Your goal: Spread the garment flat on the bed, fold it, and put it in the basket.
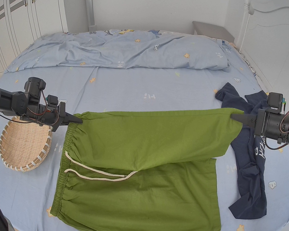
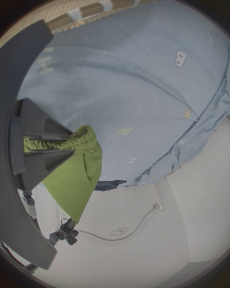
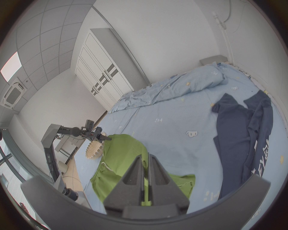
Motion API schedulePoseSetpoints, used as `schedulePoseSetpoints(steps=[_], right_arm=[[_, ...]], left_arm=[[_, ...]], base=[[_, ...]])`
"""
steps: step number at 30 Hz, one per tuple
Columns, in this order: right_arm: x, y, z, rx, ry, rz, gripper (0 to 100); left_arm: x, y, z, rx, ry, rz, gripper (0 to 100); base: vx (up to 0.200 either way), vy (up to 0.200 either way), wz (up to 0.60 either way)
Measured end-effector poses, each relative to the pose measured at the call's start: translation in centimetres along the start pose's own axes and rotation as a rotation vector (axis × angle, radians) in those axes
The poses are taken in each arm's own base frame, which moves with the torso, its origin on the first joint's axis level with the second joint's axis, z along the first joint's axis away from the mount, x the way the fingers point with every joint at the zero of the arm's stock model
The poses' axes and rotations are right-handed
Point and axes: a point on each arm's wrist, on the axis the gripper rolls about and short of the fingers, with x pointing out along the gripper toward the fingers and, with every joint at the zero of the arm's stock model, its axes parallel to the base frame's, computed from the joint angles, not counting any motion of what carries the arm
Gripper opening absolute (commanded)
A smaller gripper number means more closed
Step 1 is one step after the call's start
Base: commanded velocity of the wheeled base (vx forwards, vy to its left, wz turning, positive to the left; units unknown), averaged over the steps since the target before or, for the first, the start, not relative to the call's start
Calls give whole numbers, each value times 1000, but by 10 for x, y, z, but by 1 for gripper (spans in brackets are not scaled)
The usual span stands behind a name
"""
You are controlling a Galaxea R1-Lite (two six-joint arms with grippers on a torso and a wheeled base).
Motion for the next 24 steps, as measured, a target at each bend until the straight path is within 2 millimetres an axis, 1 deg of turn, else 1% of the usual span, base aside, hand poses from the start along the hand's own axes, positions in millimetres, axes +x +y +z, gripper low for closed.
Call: schedulePoseSetpoints(steps=[3,6,10,15,20,24], right_arm=[[7,-7,6,0,-22,-9,0],[12,-8,10,26,-13,-16,0],[13,-5,10,46,7,-8,0],[0,14,6,38,31,31,0],[-21,37,1,23,62,58,0],[-31,43,-4,13,57,58,0]], left_arm=[[-7,3,4,21,-42,1,0],[-10,6,5,28,-62,4,0],[-12,7,4,30,-67,5,0],[-12,7,3,29,-67,6,0],[-12,6,1,29,-63,5,0],[-12,5,0,29,-61,3,0]], base=[[0,0,0],[0,0,0],[0,0,0],[0,0,0],[0,0,0],[0,0,0]])
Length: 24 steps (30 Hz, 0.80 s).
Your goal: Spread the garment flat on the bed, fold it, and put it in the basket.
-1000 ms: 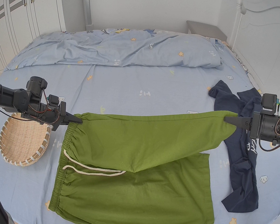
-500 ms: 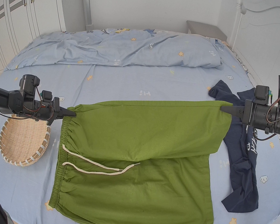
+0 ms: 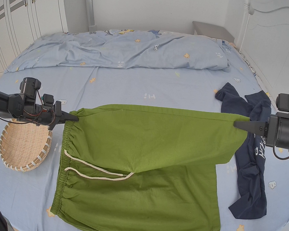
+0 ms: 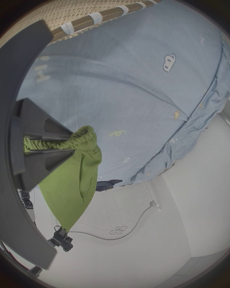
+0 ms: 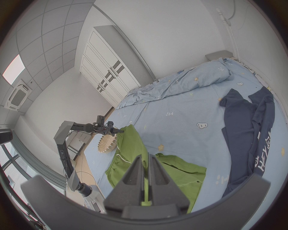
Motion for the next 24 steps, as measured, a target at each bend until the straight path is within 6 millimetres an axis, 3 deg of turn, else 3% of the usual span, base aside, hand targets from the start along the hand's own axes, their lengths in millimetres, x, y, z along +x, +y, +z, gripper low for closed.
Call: schedulePoseSetpoints(steps=[6,12,24], right_arm=[[-4,-5,-7,9,0,-18,0],[6,-19,1,18,-36,-50,0],[75,-67,37,37,-58,-105,0]], left_arm=[[-3,-1,1,8,-11,-2,0],[-3,-1,2,28,-30,-6,0],[-2,-1,9,137,-125,-35,0]], base=[[0,0,0],[0,0,0],[0,0,0]])
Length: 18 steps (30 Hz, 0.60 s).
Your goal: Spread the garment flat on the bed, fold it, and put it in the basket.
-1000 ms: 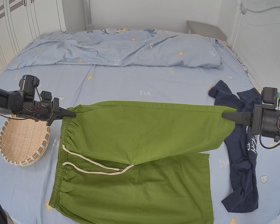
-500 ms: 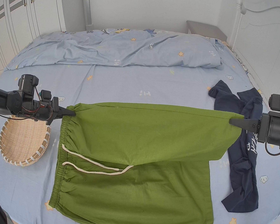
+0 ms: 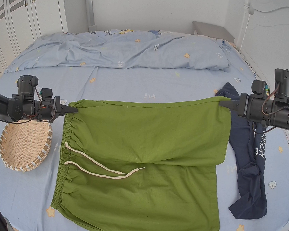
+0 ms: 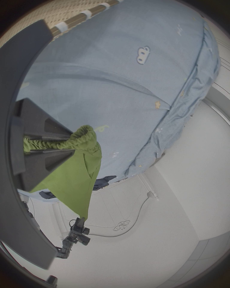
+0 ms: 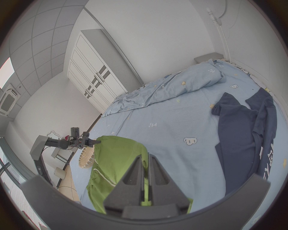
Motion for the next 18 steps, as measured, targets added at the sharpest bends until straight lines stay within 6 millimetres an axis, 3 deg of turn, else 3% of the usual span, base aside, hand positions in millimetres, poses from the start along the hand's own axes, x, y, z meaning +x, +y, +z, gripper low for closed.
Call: schedulePoseSetpoints(steps=[18], right_arm=[[86,-62,41,-12,-84,-62,0]], left_arm=[[6,22,6,147,-161,-20,0]], base=[[0,0,0]])
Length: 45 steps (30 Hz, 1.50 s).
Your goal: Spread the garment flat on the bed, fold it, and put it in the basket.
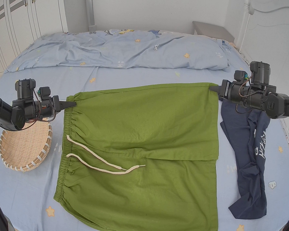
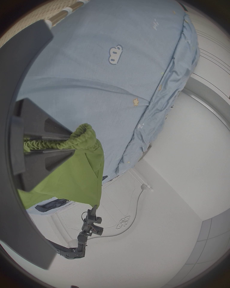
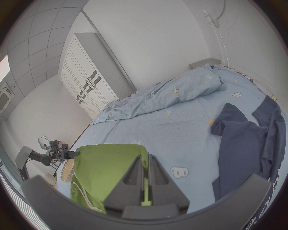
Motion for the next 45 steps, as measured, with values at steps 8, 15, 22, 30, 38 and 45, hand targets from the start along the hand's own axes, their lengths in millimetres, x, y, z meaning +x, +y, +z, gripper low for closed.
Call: schedulePoseSetpoints(steps=[8,15,22,30,38,45], right_arm=[[26,-18,-8,3,13,-18,0],[45,-28,-13,3,8,-47,0],[62,-40,-24,13,28,-63,0],[73,-46,-32,25,54,-70,100],[78,-49,-34,40,64,-75,100],[74,-54,-33,51,61,-85,100]], left_arm=[[16,16,0,9,-12,3,0],[24,29,3,14,-27,21,0],[31,38,2,12,-32,36,0],[37,41,0,8,-28,47,100],[43,45,-2,11,-42,81,100],[42,40,0,16,-57,115,100]], base=[[0,0,0],[0,0,0],[0,0,0],[0,0,0],[0,0,0],[0,0,0]])
